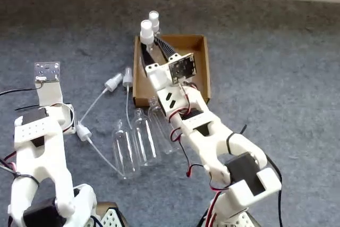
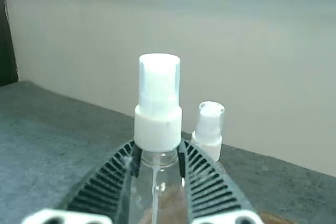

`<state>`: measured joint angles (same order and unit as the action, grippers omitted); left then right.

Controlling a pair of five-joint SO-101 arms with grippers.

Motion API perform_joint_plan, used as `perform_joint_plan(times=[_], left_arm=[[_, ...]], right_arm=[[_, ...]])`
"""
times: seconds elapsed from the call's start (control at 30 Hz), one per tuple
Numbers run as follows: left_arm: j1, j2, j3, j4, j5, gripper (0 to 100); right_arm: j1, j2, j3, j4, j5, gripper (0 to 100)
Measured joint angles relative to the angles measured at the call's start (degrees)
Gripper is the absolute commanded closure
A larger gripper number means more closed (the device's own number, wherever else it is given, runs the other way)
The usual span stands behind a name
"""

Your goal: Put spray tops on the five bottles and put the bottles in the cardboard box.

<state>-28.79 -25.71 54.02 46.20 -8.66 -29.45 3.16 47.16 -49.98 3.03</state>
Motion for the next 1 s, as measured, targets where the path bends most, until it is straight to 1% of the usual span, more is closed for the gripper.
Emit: perform_joint_plan(times=[0.13, 0.47, 1.0], left_arm=[[0.0, 0.0, 0.0, 0.0, 0.0, 86], [0.0, 0.0, 0.0, 0.0, 0.0, 86], [0.0, 0.0, 0.0, 0.0, 0.0, 86]], right_arm=[[-0.1, 1.8, -0.3, -0.6, -0.7, 99.5], [-0.1, 11.7, -8.8, -0.8, -0.8, 99.5], [0.2, 13.9, -9.6, -0.8, -0.8, 98.8]])
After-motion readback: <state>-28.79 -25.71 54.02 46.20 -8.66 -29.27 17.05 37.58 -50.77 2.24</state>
